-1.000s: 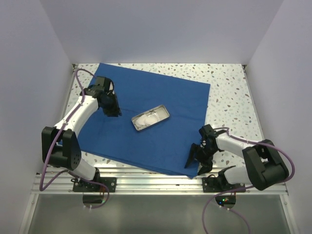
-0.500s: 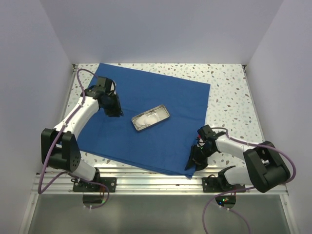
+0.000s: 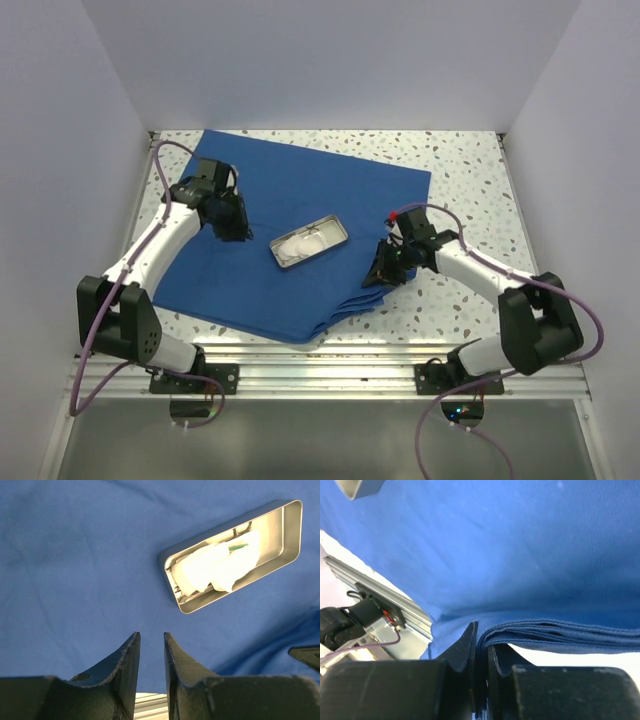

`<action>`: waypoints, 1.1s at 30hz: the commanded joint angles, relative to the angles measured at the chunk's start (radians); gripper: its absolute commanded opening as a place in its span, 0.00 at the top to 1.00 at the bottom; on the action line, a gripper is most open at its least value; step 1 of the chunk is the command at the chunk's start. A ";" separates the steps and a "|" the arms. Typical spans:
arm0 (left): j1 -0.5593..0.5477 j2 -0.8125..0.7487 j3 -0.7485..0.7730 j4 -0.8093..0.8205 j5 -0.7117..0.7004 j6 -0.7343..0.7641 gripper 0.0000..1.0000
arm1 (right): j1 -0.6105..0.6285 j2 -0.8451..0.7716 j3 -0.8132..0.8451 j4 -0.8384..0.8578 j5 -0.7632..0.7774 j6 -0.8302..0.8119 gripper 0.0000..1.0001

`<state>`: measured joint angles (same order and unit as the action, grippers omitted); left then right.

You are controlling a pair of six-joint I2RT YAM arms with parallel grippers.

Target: Prepare the surgical pack

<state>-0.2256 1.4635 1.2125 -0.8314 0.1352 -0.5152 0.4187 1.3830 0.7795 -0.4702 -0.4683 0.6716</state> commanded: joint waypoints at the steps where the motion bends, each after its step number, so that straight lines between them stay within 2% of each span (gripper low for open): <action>1: -0.003 -0.038 0.007 -0.035 -0.020 -0.017 0.70 | -0.006 0.063 0.059 -0.044 -0.042 -0.035 0.96; 9: -0.003 0.020 0.094 -0.074 -0.043 -0.005 0.70 | -0.006 0.126 0.188 -0.094 -0.150 -0.026 1.00; 13: -0.003 0.055 0.131 -0.080 -0.077 0.001 0.70 | -0.004 0.192 0.340 -0.134 -0.176 -0.010 1.00; 19: 0.000 0.084 0.177 -0.084 -0.114 0.018 0.70 | -0.004 0.298 0.496 -0.192 -0.167 0.009 1.00; 27: 0.009 0.104 0.219 -0.089 -0.174 0.023 0.69 | -0.004 0.419 0.670 -0.165 -0.178 0.075 1.00; 33: 0.020 0.110 0.243 -0.098 -0.200 0.035 0.69 | -0.014 0.563 0.929 -0.240 -0.135 0.117 1.00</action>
<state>-0.2184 1.5761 1.4101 -0.9131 -0.0303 -0.5041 0.4175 1.9083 1.5749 -0.6937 -0.6086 0.7383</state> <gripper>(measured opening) 0.308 0.095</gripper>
